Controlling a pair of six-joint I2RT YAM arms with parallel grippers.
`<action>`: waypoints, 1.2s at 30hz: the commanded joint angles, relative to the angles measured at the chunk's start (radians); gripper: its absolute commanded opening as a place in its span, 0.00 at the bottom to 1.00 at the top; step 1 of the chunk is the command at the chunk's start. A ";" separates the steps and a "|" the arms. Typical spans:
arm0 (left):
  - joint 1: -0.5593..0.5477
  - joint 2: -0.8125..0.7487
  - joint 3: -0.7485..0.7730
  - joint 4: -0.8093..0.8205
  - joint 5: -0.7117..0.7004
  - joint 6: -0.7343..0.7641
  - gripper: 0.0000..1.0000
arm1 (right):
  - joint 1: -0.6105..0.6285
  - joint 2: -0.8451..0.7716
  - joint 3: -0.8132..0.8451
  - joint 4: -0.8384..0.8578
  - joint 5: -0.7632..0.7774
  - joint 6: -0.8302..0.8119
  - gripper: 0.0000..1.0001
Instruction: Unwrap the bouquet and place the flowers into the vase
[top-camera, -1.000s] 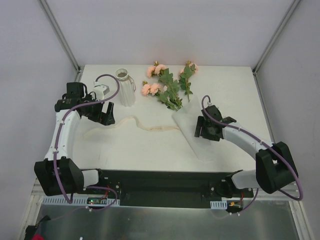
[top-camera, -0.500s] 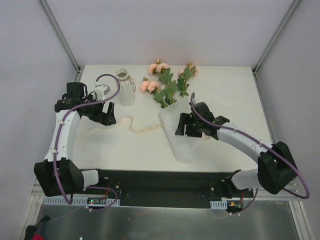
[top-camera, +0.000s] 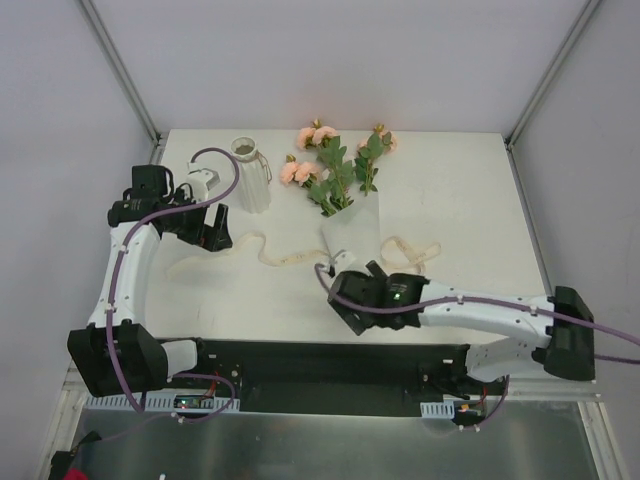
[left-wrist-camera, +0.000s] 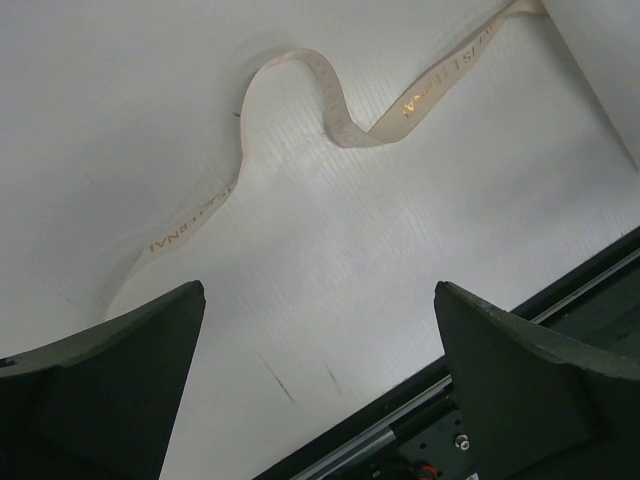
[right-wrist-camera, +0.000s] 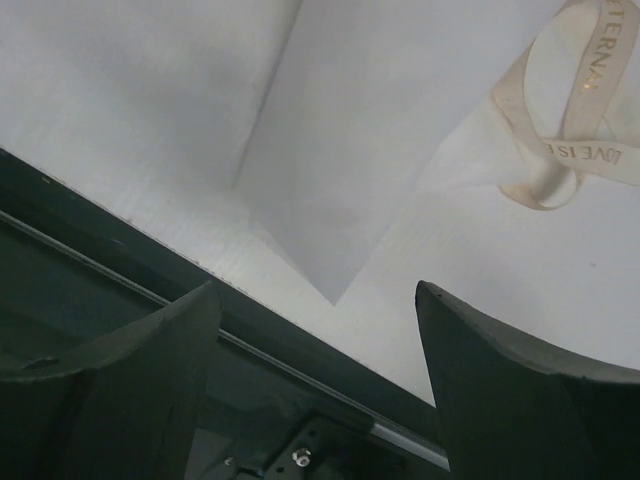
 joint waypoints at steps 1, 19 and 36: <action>-0.010 -0.043 0.015 -0.014 0.037 -0.013 0.99 | 0.157 0.161 0.057 -0.242 0.329 -0.020 0.82; -0.010 -0.079 -0.010 -0.018 0.031 -0.008 0.99 | 0.324 0.350 0.032 -0.077 0.348 -0.268 0.80; -0.010 -0.085 0.002 -0.021 0.013 -0.009 0.99 | 0.249 0.597 0.129 -0.092 0.436 -0.225 0.82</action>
